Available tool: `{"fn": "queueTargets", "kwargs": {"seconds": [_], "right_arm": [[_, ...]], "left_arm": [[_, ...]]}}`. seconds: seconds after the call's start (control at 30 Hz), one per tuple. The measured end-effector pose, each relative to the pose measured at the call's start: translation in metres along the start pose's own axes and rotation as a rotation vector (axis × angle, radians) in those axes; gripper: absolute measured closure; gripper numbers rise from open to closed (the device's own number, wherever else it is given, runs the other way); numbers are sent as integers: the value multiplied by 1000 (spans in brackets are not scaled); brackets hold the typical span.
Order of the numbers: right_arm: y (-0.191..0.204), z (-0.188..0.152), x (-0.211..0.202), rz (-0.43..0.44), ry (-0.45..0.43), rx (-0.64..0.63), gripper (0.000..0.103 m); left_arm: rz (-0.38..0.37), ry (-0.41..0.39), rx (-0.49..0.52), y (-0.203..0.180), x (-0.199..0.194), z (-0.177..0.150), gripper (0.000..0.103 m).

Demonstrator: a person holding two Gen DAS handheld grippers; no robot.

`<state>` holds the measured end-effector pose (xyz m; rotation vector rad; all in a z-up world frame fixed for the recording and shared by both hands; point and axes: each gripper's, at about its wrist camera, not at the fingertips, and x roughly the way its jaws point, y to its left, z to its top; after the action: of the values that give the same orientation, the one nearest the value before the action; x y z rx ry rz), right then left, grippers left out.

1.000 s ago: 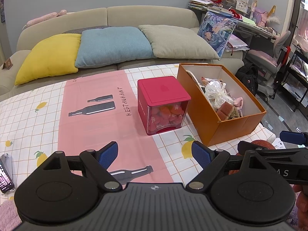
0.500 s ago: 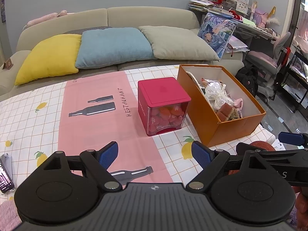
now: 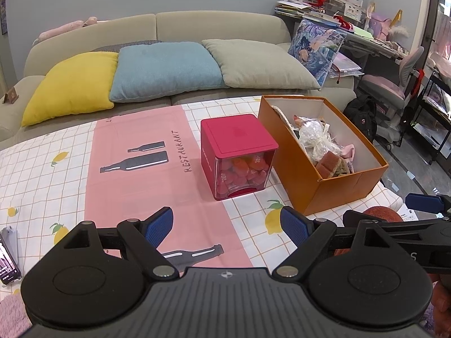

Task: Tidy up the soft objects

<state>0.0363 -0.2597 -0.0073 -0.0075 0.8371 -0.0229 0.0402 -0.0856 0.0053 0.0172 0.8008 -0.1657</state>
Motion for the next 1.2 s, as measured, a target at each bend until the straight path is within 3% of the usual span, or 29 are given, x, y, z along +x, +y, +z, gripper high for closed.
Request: {"fn": "queueTargets", "kwargs": {"seconds": [0.17,1.2], "right_arm": [[-1,0,0,2,2,-1,3],[-3,0,4,11,13,-6,3]], "left_arm": [[-3,1,-1,0,0,0,7],[-3,-7,-10,0,-2,1,7]]}}
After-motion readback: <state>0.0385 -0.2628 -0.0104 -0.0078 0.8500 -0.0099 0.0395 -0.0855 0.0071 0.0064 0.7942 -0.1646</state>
